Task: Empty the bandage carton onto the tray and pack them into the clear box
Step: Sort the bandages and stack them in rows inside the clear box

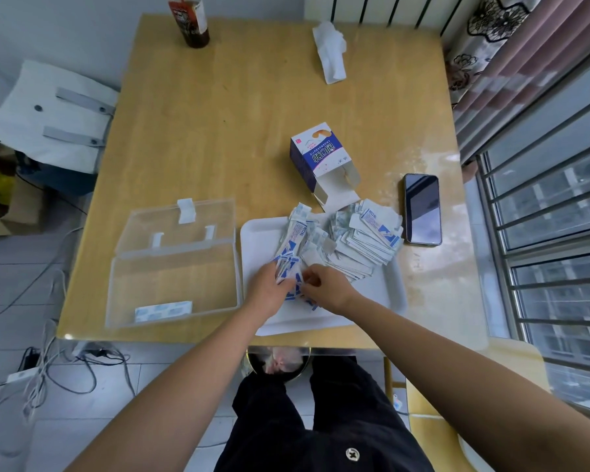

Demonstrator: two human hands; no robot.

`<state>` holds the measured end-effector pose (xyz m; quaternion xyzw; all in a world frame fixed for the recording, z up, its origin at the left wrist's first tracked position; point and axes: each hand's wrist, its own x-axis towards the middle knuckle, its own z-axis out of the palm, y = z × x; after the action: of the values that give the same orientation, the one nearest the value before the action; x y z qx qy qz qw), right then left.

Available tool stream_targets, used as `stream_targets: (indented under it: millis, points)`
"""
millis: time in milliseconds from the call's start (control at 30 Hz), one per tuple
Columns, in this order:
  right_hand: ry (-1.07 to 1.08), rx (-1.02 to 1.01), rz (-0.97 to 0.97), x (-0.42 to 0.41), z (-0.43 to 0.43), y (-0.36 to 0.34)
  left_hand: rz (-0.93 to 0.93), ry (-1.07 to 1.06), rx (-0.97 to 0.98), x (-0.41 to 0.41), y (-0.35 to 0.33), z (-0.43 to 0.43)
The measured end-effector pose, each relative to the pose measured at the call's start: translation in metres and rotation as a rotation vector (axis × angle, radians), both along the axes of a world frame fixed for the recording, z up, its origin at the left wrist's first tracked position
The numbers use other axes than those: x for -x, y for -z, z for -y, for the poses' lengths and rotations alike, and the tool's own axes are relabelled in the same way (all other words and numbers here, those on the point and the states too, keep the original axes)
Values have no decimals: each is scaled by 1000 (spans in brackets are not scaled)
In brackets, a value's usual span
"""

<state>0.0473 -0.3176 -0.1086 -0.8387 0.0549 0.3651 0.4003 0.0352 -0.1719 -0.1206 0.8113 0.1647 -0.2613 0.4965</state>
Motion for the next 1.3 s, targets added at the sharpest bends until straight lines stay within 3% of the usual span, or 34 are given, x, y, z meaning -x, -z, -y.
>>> stream_targets:
  millis: [267,367,500,633,733,800,1200,1300]
  points:
    - [-50,-68,79,-1,-10,-6,-229,-355,310,-5,-12,14]
    - [-42,-66,82,-3,-9,-8,-222,-332,311,-8,-19,17]
    - [59,-32,187,-11,5,-11,-39,-176,111,-10,-18,12]
    - [185,-39,209,-14,29,-11,213,300,-332,2,-4,-3]
    - [97,-9,180,-8,42,-10,302,490,-530,7,2,0]
    - [-7,23,176,-4,46,-9,347,494,-612,6,3,2]
    - [-464,146,482,6,33,4,493,384,-627,-1,12,-6]
    - [-446,249,506,3,37,7,361,330,-405,-2,1,-7]
